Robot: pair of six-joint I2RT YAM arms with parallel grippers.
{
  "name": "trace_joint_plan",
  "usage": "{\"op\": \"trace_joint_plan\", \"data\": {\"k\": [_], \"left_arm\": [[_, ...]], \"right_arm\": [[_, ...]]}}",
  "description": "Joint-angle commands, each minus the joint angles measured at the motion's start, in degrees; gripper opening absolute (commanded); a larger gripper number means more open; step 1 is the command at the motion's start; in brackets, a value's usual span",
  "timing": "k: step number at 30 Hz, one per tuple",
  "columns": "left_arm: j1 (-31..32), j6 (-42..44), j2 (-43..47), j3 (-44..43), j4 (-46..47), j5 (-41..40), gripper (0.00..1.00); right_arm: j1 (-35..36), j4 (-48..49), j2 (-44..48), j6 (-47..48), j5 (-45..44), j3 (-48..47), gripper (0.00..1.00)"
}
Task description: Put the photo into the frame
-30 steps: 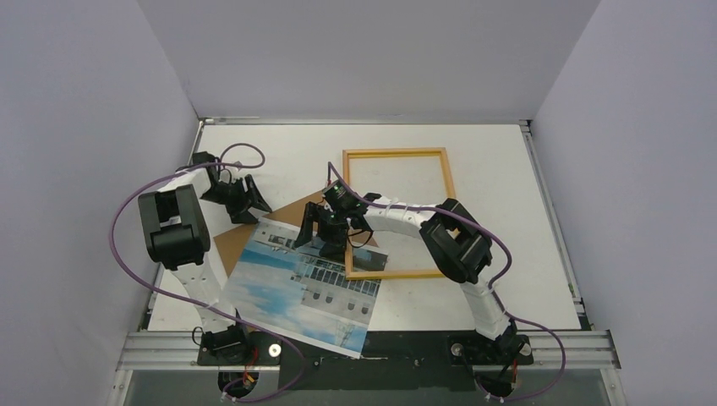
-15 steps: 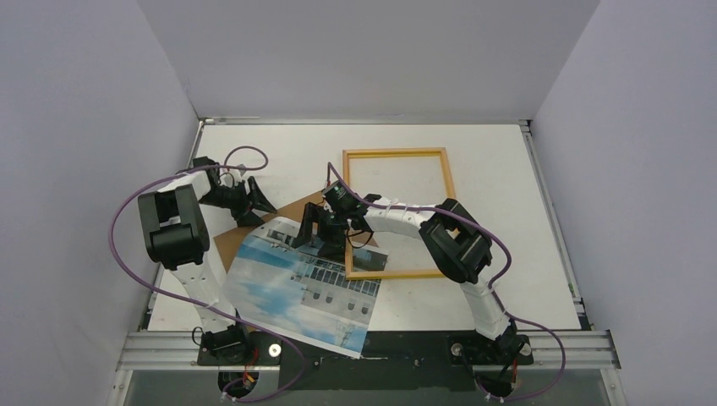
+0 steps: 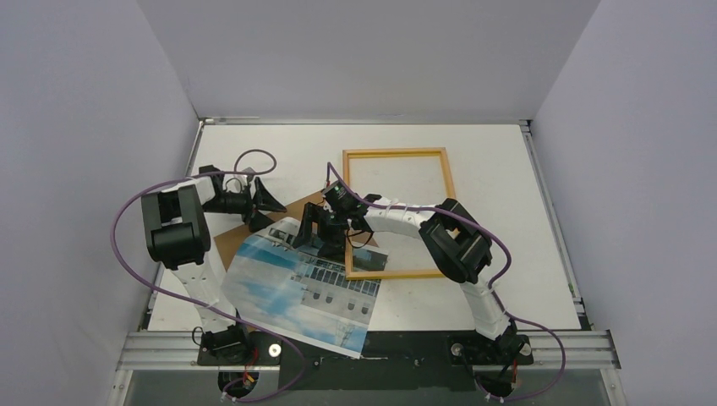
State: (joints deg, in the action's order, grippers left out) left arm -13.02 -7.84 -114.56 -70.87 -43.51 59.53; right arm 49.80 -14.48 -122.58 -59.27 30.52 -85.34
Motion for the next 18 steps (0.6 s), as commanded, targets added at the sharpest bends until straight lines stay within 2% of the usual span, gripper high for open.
{"op": "trace_joint_plan", "data": {"k": [1,4,8,18], "left_arm": [[0.6,1.7,2.4,-0.3,-1.8,0.4,0.69],[0.0,0.1,4.6,-0.4,-5.7,-7.7,0.67],[-0.3,-2.8,10.3,1.7,-7.8,-17.0,0.69],[-0.8,-5.1,17.2,7.7,-10.9,-16.2,0.70]], "right_arm": [[-0.3,-2.6,-3.1,1.6,-2.7,2.3,0.81],[-0.7,-2.8,-2.9,1.7,-2.7,2.8,0.81],[-1.2,-3.0,-2.7,2.0,-2.5,3.1,0.81],[-1.1,-3.1,-3.1,2.6,-1.7,2.8,0.81]]}}
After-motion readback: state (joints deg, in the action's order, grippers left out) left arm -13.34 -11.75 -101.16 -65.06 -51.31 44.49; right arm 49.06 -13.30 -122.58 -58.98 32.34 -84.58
